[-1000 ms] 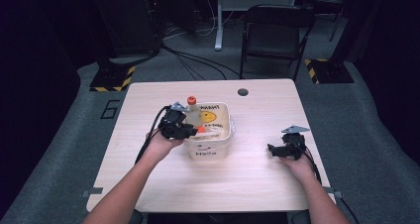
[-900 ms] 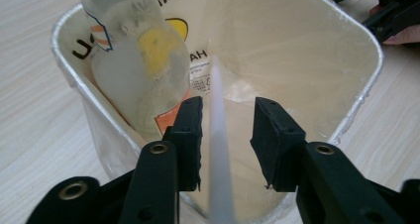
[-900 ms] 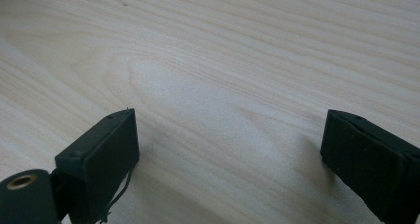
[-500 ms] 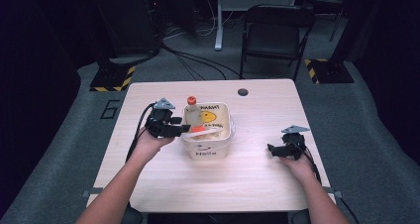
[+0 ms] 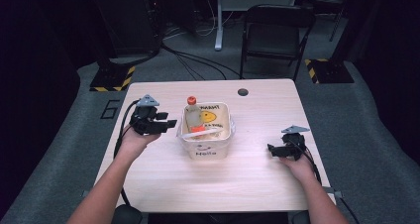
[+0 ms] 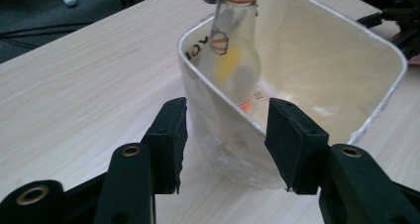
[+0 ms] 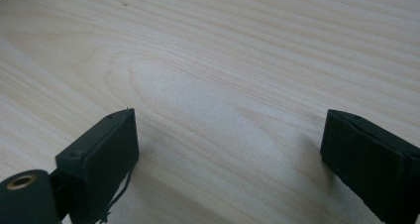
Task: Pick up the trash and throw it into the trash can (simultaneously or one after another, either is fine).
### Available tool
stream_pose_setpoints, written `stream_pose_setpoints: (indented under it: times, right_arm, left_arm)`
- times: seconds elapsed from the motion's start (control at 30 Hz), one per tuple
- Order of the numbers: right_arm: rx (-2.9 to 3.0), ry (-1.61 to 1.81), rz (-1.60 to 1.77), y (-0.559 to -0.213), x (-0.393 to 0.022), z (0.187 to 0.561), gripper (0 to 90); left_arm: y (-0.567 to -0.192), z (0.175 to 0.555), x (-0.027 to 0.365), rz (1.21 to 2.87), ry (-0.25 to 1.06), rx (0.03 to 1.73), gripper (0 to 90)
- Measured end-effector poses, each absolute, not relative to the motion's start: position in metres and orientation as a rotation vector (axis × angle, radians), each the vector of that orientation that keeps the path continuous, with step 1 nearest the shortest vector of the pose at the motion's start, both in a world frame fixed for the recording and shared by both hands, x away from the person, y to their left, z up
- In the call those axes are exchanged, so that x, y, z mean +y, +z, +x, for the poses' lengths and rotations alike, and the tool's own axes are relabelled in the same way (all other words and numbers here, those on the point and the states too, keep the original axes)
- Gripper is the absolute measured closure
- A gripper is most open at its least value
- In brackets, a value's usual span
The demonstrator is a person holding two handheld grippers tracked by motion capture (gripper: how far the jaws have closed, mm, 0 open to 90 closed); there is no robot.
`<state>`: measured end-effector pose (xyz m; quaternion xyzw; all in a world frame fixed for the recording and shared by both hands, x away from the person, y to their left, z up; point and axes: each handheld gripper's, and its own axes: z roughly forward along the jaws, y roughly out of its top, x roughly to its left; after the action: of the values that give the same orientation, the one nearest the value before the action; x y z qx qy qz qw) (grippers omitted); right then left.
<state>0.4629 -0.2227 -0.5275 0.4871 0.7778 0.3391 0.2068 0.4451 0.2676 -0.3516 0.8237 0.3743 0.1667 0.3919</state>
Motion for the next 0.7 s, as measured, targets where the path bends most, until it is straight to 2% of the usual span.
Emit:
stream_pose_setpoints:
  times: [0.2,0.47,0.7]
  right_arm:
    - [2.167,0.944,1.357,-0.527,-0.223,0.463,7.1]
    - [2.168,0.944,1.354,-0.527,-0.223,0.463,7.1]
    - [2.167,0.944,1.357,-0.527,-0.223,0.463,7.1]
  left_arm:
    - [-0.35,0.443,0.289,2.058,0.482,0.989,51.3]
    - [-0.343,0.439,0.324,1.95,0.476,1.044,52.6]
    - [-0.363,0.434,0.335,1.956,0.477,1.082,54.5]
